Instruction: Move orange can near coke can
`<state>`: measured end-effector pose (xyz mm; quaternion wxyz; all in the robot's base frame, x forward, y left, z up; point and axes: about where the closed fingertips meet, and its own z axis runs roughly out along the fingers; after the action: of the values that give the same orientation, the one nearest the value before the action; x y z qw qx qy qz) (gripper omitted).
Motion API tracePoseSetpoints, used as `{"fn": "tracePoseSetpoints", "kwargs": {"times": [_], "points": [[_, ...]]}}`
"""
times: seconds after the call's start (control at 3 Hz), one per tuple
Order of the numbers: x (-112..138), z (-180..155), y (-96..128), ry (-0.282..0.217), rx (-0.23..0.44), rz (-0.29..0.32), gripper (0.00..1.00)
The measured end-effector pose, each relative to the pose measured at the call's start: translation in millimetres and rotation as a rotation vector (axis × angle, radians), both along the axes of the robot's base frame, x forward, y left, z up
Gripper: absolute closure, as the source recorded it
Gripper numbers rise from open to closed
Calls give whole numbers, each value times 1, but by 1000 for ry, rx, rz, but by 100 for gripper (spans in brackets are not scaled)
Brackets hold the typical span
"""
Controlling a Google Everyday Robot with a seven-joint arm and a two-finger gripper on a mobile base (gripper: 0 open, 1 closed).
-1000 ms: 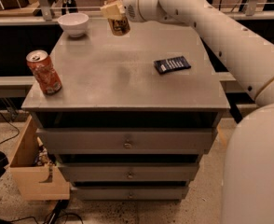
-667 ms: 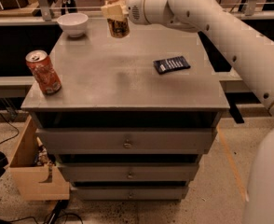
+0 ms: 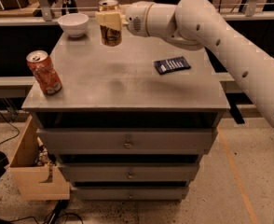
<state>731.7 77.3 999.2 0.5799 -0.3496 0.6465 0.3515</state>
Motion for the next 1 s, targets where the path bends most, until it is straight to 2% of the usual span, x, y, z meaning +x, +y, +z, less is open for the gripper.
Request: {"fn": "tracePoseSetpoints", "kwargs": {"times": [0.33,0.67,1.0], "points": [[-20,-6,15,0,32,31,100],[-38,-12,32,14,26,41,100],[-59,-15,48,44,-16,54,100]]}}
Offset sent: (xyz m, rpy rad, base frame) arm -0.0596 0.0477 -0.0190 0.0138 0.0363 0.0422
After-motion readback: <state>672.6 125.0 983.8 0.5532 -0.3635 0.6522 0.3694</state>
